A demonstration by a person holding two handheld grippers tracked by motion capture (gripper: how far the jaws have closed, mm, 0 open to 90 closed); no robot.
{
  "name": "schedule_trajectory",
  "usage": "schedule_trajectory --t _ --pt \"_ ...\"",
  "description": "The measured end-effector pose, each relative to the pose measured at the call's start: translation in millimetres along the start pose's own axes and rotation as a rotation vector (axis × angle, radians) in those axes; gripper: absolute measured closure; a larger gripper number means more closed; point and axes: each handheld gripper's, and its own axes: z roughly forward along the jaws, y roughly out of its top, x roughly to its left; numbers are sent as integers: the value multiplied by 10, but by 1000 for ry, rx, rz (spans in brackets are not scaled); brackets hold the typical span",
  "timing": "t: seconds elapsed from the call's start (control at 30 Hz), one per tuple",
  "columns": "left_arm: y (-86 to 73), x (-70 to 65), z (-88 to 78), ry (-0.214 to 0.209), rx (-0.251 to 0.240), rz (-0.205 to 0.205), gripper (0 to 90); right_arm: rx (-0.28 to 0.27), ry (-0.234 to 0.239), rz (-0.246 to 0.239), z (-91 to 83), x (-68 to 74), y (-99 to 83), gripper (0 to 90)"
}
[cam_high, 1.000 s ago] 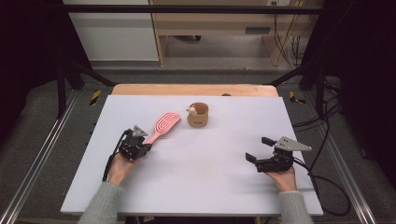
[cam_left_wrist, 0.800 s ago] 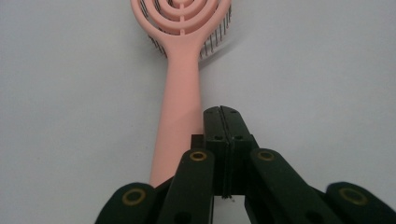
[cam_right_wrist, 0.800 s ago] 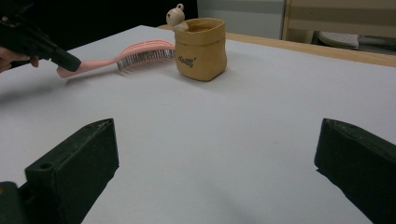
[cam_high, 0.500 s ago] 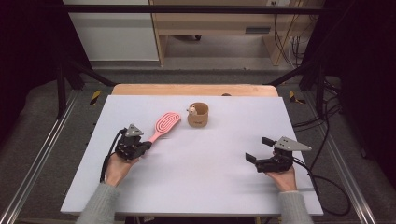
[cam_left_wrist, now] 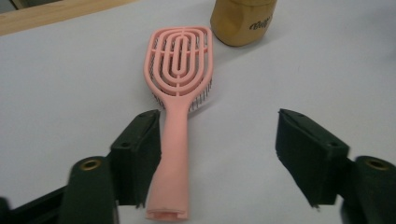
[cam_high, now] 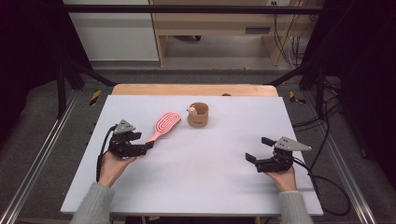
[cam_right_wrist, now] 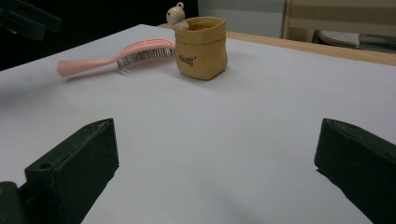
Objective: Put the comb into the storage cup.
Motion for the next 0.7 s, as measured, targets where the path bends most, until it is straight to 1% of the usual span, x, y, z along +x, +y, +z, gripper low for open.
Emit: schedule_trajectory --t 0.07,0.1,0.2,0.23,0.3,0.37,0.47,0.53,0.7 --pt "8 5 -17 -9 -3 -12 210 0 0 -1 0 0 0 4" --pt "16 12 -30 -2 -8 -10 131 -1 0 0 -2 -1 1 4" --pt "24 21 -44 1 -10 -13 64 0 0 0 -1 -1 0 4" --pt "32 27 -51 2 -9 -11 64 0 0 0 -1 -1 0 4" --pt "43 33 -67 4 -8 -2 33 2 1 -1 0 -4 0 4" --pt "55 34 -82 1 -12 -3 7 1 0 -2 0 -4 0 4" --pt "76 37 -105 6 -18 1 0 0 0 0 -1 -3 0 4" --pt "91 40 -114 1 -20 4 0 -1 0 2 -2 -1 1 3" --pt "153 47 -123 5 -11 21 0 -1 3 4 -8 -3 4 4"
